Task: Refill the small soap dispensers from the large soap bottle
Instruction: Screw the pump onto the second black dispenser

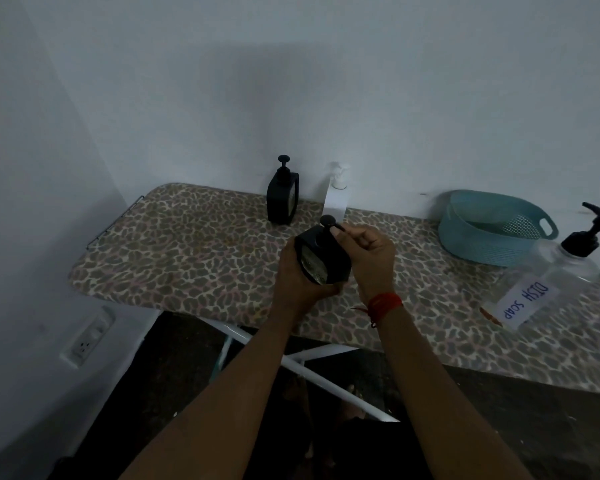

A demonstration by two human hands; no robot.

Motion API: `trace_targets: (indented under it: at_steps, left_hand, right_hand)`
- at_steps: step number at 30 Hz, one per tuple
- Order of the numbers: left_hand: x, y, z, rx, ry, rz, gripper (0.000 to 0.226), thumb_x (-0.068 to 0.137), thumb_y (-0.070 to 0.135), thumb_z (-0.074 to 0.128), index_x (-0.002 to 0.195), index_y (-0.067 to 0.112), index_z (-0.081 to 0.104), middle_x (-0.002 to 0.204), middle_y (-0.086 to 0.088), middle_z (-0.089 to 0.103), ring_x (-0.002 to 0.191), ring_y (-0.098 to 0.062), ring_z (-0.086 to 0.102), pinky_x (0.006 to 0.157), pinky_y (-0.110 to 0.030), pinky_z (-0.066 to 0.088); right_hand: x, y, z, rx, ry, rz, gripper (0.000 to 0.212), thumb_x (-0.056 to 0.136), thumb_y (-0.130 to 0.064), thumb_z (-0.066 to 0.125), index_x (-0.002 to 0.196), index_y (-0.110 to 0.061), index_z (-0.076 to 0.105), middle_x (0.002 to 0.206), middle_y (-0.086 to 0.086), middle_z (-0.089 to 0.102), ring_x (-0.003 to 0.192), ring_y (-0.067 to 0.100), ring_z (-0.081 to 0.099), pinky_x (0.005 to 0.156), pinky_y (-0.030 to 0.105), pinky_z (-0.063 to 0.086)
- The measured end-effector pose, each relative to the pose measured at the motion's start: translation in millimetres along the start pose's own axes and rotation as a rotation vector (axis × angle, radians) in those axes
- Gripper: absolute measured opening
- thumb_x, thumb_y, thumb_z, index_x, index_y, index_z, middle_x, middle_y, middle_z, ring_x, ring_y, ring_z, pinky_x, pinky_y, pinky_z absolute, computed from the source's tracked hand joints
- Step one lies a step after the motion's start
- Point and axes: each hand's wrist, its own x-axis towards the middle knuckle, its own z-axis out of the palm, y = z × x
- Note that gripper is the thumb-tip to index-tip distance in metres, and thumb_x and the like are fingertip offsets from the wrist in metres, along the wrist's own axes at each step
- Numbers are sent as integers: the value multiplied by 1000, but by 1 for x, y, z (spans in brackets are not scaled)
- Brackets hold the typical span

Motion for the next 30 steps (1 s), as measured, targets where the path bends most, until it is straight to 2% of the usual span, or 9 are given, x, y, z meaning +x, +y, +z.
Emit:
trace_targets:
  at_steps: [2, 4, 7, 11, 14, 17, 22, 25, 30]
  left_hand:
    - [0, -1, 0, 4, 0, -9, 107, 48, 46, 90, 138, 27, 36, 128, 13, 46, 115, 1, 48, 94, -10, 41]
    - [1, -2, 0, 7, 3, -16, 108, 49, 43, 94, 138, 27, 36, 130, 11, 47, 117, -3, 49, 98, -22, 46]
    - [1, 1, -1, 11, 3, -22, 109, 49, 49, 92, 139, 26, 36, 133, 7, 47, 121, -8, 50, 102, -34, 48]
    - [-1, 6, -1, -22, -33, -33, 112, 49, 58, 87, 142, 30, 31, 140, 8, 44, 127, -8, 47, 109, -41, 43]
    - [-4, 11, -6, -42, -71, -52, 119, 50, 60, 88, 146, 37, 21, 146, 12, 39, 132, -6, 42, 112, -39, 40]
    - [-10, 17, -8, -64, -86, -99, 122, 48, 60, 89, 145, 37, 18, 144, 14, 38, 130, -3, 41, 113, -39, 40]
    - [-11, 29, -10, -79, -101, -130, 128, 50, 49, 92, 151, 13, 22, 151, -5, 39, 138, -20, 43, 112, -49, 39]
    - [-8, 30, -11, -69, -86, -145, 129, 47, 50, 92, 149, 8, 24, 149, -8, 39, 137, -23, 43, 110, -51, 42]
    - [-5, 28, -10, -61, -93, -128, 127, 46, 50, 92, 147, 7, 27, 147, -9, 40, 136, -23, 44, 109, -52, 42]
  right_hand:
    - [-2, 1, -1, -38, -12, -14, 14, 83, 0, 76, 95, 5, 73, 92, 14, 76, 88, 24, 74, 81, 35, 61]
    - [-5, 1, -2, -75, -31, -55, 15, 82, 3, 76, 96, 4, 72, 95, 10, 76, 90, 20, 74, 81, 31, 60]
    - [-13, 1, -13, -186, -40, -108, 17, 83, 1, 76, 99, 2, 73, 100, 9, 75, 95, 19, 73, 86, 32, 59]
    - [-35, 18, -58, -542, 38, -112, 12, 88, -18, 75, 100, -20, 75, 99, -9, 72, 93, 4, 68, 85, 31, 57]
    - [-36, 34, -104, -898, -28, -16, 26, 90, -20, 71, 116, -15, 70, 116, 5, 69, 108, 20, 63, 98, 36, 47]
    - [-34, 39, -133, -1089, -155, 54, 36, 92, -24, 69, 123, -6, 65, 122, 16, 64, 113, 32, 59, 100, 36, 40]
    - [-38, 37, -142, -1140, -268, 8, 37, 95, -29, 65, 127, -10, 66, 132, 12, 63, 122, 28, 57, 108, 34, 36]
    - [-37, 35, -141, -1113, -255, 42, 36, 95, -28, 64, 128, -12, 65, 134, 8, 62, 124, 24, 54, 107, 27, 32]
    - [-37, 30, -141, -1080, -246, 63, 35, 93, -28, 66, 126, -13, 67, 134, 7, 62, 124, 24, 54, 108, 30, 33]
